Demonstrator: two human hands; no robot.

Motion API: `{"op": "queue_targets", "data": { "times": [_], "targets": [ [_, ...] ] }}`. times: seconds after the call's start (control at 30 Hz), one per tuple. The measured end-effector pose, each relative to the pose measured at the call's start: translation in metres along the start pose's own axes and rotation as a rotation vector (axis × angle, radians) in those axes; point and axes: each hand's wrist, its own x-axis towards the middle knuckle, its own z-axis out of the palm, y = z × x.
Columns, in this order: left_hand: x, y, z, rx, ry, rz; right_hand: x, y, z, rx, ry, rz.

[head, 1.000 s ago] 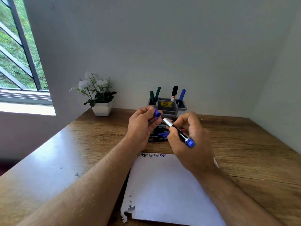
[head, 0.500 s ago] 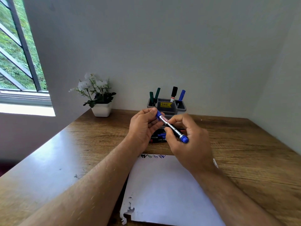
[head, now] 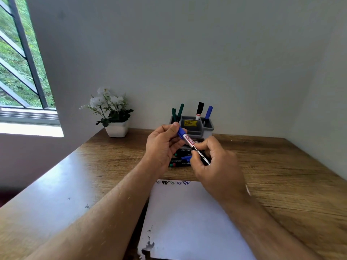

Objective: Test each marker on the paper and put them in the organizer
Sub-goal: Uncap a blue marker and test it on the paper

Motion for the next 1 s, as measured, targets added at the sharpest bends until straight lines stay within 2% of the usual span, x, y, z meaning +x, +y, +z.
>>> {"op": "queue_targets", "data": {
  "times": [0.3, 0.5, 0.7, 0.83, 1.0],
  "targets": [
    [-0.002, 0.004, 0.005, 0.023, -0.04, 0.001, 0.001, -0.001, 0.005, 0.178, 0.023, 0.046],
    [-0.009, -0.003, 0.011, 0.189, -0.179, 0.003, 0.005, 0.001, 0.007, 0.085, -0.005, 0.104],
    [-0.005, 0.007, 0.015, 0.492, -0.082, 0.253, 0.008, 0.009, 0.005, -0.104, 0.006, 0.196],
    [0.015, 0.022, 0.032, 0.696, 0.019, 0.47, 0.007, 0.011, 0.008, -0.213, -0.108, 0.295],
    [0.063, 0.037, 0.052, 0.855, 0.056, 0.682, 0.008, 0.011, 0.011, -0.223, -0.176, 0.285]
  ]
}}
